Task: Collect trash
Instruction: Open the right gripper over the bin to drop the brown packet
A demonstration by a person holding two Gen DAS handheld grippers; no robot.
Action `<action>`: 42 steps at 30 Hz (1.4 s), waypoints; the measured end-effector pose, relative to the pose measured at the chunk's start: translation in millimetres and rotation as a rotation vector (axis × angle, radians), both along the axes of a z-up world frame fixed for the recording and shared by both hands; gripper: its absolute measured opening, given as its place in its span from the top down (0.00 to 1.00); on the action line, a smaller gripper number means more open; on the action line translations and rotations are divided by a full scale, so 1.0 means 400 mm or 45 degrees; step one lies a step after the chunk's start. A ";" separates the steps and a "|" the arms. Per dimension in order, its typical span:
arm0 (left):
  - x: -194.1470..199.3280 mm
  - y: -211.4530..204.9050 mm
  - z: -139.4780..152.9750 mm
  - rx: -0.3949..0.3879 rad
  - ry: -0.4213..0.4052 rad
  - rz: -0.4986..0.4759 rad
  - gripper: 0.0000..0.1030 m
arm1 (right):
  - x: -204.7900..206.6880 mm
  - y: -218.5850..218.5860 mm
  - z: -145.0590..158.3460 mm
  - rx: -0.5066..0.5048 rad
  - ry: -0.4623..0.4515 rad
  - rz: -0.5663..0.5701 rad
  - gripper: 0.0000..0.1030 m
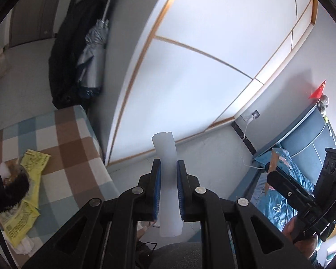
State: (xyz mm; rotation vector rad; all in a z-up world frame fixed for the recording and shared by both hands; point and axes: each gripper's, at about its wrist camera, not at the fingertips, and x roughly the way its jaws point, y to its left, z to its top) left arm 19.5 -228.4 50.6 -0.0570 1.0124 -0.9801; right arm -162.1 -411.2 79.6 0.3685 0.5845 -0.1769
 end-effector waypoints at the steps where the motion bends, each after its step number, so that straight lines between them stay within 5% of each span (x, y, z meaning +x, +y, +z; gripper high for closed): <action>1: 0.001 -0.021 -0.017 0.015 0.014 -0.024 0.91 | 0.001 -0.019 -0.025 0.006 0.022 -0.018 0.37; 10: 0.042 -0.211 -0.240 0.278 0.222 -0.199 0.91 | 0.054 -0.179 -0.316 0.176 0.273 -0.117 0.37; 24: 0.046 -0.414 -0.427 0.489 0.373 -0.365 0.91 | 0.134 -0.251 -0.747 0.552 0.620 -0.105 0.37; 32: 0.043 -0.468 -0.471 0.566 0.420 -0.396 0.91 | 0.147 -0.240 -0.884 0.662 0.735 -0.048 0.34; 35: 0.038 -0.480 -0.484 0.583 0.445 -0.405 0.90 | 0.142 -0.238 -0.901 0.666 0.755 -0.038 0.25; 42: 0.014 -0.492 -0.516 0.661 0.458 -0.437 0.90 | 0.122 -0.240 -0.903 0.661 0.760 -0.039 0.22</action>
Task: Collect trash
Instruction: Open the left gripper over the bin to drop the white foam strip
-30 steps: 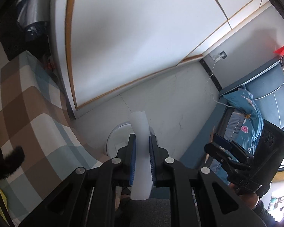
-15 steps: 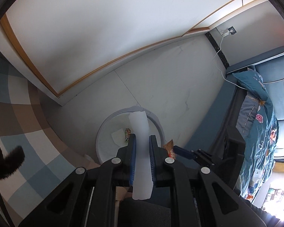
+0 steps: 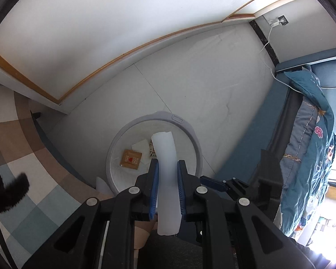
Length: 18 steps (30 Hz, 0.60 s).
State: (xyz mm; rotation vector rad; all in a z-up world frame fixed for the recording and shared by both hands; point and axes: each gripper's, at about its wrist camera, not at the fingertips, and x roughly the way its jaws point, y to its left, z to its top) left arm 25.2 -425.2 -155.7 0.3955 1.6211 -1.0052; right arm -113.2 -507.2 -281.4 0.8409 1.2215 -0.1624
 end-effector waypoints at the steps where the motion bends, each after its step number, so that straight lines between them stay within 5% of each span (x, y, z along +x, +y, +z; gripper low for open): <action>1: -0.004 -0.003 -0.005 0.009 0.001 -0.008 0.90 | -0.009 -0.005 0.005 -0.011 0.001 -0.012 0.21; 10: -0.031 -0.027 -0.042 0.120 0.002 -0.080 0.82 | -0.067 -0.054 0.052 -0.100 -0.007 -0.115 0.17; 14: -0.038 -0.030 -0.042 0.107 0.089 -0.103 0.40 | -0.079 -0.064 0.074 -0.125 -0.028 -0.149 0.14; 18: -0.027 -0.011 -0.012 0.085 0.019 -0.067 0.35 | -0.093 -0.076 0.104 -0.136 -0.061 -0.178 0.13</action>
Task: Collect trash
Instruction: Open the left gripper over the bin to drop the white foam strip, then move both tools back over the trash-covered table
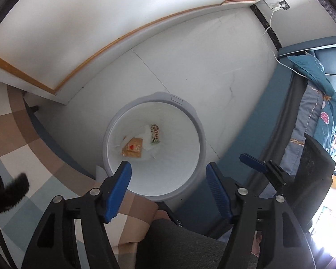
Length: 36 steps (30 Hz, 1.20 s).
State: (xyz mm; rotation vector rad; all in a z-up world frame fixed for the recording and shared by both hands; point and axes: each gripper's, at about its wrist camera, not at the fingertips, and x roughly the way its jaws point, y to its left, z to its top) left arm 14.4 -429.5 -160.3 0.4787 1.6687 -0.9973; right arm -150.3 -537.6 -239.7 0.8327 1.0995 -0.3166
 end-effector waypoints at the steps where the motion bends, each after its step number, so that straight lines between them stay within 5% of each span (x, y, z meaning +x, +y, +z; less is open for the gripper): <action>1: 0.004 0.008 0.008 -0.009 -0.013 0.016 0.35 | -0.001 0.000 0.006 -0.005 -0.008 -0.005 0.13; 19: 0.032 0.182 0.209 -0.197 -0.485 0.294 0.28 | 0.013 0.049 0.162 -0.103 -0.175 -0.012 0.09; 36: 0.083 0.526 0.455 -0.416 -0.837 0.662 0.15 | 0.108 0.216 0.546 -0.360 -0.512 0.147 0.06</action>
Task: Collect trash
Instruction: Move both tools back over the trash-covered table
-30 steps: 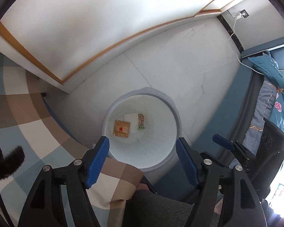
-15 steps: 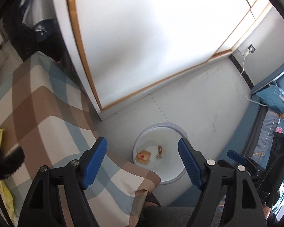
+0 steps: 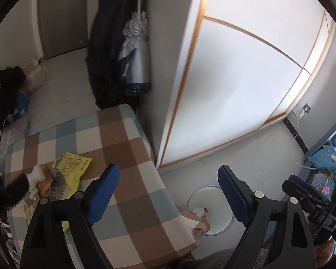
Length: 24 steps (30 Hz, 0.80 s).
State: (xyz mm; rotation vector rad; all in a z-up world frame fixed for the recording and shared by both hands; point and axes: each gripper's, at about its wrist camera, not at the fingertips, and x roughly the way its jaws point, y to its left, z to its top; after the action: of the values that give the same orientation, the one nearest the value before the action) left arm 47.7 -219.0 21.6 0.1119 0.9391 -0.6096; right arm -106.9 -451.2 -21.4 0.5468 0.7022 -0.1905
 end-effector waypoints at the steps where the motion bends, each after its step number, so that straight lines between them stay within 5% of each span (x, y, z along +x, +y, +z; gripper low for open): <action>1: 0.005 0.023 0.012 -0.008 -0.009 0.028 0.15 | 0.007 0.017 0.018 -0.012 -0.016 0.014 0.05; 12: 0.027 0.309 0.117 -0.081 -0.177 0.339 0.10 | 0.125 0.289 0.188 -0.103 -0.206 0.253 0.01; 24: 0.074 0.597 0.073 -0.093 -0.185 0.625 0.09 | 0.256 0.553 0.197 -0.091 -0.232 0.493 0.01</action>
State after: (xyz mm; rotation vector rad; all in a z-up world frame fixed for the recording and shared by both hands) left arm 77.3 19.9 50.9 -0.1367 0.7639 -0.1771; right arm -4.4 -229.9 57.4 0.3459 0.6086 0.1937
